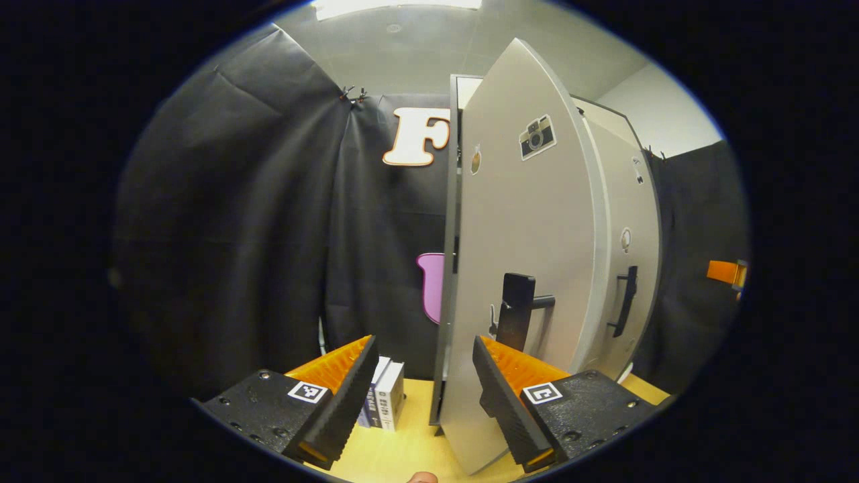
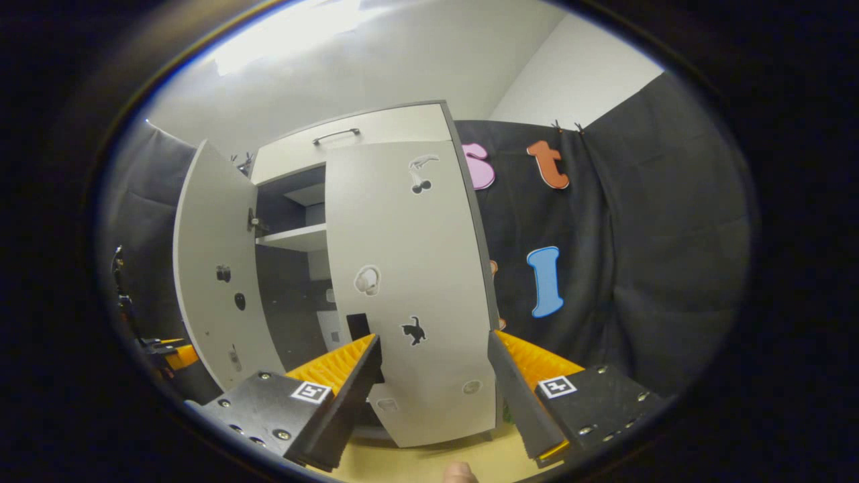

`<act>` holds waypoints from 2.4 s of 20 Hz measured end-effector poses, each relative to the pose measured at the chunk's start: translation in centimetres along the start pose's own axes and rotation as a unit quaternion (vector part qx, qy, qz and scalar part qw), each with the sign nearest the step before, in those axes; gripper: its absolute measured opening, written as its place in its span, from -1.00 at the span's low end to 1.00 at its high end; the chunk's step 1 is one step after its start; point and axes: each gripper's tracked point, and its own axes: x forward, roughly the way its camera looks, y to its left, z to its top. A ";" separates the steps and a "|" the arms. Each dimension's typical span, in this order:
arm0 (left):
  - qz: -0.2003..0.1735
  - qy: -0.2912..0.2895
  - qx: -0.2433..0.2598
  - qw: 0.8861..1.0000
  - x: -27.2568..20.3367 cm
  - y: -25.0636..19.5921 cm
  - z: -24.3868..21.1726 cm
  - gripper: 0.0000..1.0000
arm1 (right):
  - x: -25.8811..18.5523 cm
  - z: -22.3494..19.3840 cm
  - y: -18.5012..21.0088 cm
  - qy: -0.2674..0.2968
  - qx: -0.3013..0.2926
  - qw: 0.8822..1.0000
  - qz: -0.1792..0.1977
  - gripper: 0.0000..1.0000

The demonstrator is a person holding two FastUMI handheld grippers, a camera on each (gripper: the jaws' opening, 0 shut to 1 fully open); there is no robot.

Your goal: Grasp the bottle in the cabinet with the left hand and place it on the coaster, then close the right door with the right hand and the left door with the left hand.

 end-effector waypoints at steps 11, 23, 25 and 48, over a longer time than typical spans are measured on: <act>-0.086 -0.007 -0.033 0.996 2.3 -8.9 0.2 0.82 | -0.7 0.1 -2.5 0.002 -0.013 1.000 -0.018 0.83; -0.122 -0.009 -0.029 0.992 2.8 -13.3 0.7 0.82 | -0.9 0.6 -3.8 -0.002 -0.020 1.000 -0.024 0.92; -0.124 -0.010 -0.028 0.992 2.8 -13.7 0.8 0.82 | -1.1 0.5 -3.8 -0.003 -0.021 1.000 -0.023 0.92; -0.108 -0.030 -0.023 0.993 1.3 -23.4 8.3 0.82 | 1.2 5.1 -6.7 -0.036 -0.021 0.999 0.019 0.83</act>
